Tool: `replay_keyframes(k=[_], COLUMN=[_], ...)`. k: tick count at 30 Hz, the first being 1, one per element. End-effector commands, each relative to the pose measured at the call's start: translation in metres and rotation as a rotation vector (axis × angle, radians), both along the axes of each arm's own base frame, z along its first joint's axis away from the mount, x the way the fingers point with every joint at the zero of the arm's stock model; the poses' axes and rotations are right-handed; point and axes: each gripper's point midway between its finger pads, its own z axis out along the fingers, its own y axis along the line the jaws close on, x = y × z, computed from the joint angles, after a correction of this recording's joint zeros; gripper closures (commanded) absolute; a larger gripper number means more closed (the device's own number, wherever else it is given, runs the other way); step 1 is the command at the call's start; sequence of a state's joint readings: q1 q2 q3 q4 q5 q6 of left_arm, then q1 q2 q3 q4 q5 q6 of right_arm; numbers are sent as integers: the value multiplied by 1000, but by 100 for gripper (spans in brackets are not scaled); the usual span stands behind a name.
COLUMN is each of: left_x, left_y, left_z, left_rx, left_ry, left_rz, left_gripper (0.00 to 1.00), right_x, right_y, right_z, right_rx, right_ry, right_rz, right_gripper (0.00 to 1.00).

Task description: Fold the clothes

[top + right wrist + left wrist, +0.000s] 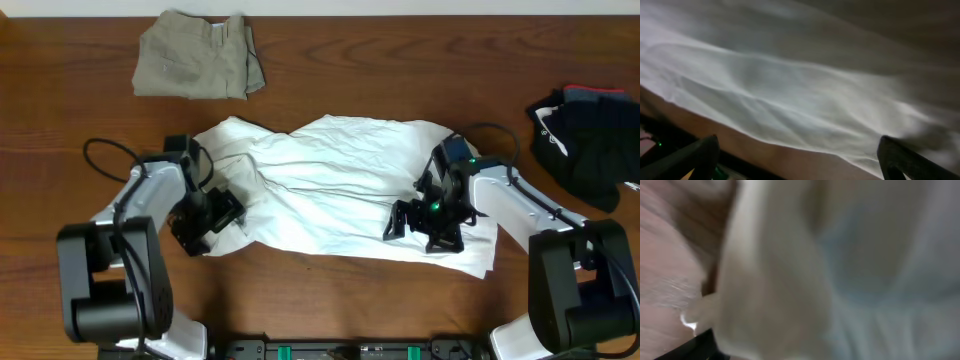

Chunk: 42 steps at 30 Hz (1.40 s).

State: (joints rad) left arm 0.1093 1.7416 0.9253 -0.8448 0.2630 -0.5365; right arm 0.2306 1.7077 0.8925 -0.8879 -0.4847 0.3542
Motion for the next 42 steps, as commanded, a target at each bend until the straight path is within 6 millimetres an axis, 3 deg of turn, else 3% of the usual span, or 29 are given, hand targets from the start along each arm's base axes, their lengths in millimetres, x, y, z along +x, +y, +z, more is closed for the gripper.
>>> replay_keyframes(k=[1,15,22,34,42], left_x=[-4,-10,-11,3,1], left_y=[16,66,70,106,121], left_z=[-8,-10,-8,23,27], left_rx=[21,60,57,194,195], left_ry=[18,15,12,-76,-83], left_rz=[-9,137,139,168,230], left_gripper=[13,13,14,14,18], right_x=[-1,11,14,16,19], right_y=[-11,-52,-52,-79,-100], right_z=[-5,-12,-13,-14,-15], right_rx=[-48,-137,-137,-198,-222], right_ry=[7,-17,-33,-37,-38], right_rz=[-51,-125,-126,-142,-190], right_gripper=[1,1,1,1,1])
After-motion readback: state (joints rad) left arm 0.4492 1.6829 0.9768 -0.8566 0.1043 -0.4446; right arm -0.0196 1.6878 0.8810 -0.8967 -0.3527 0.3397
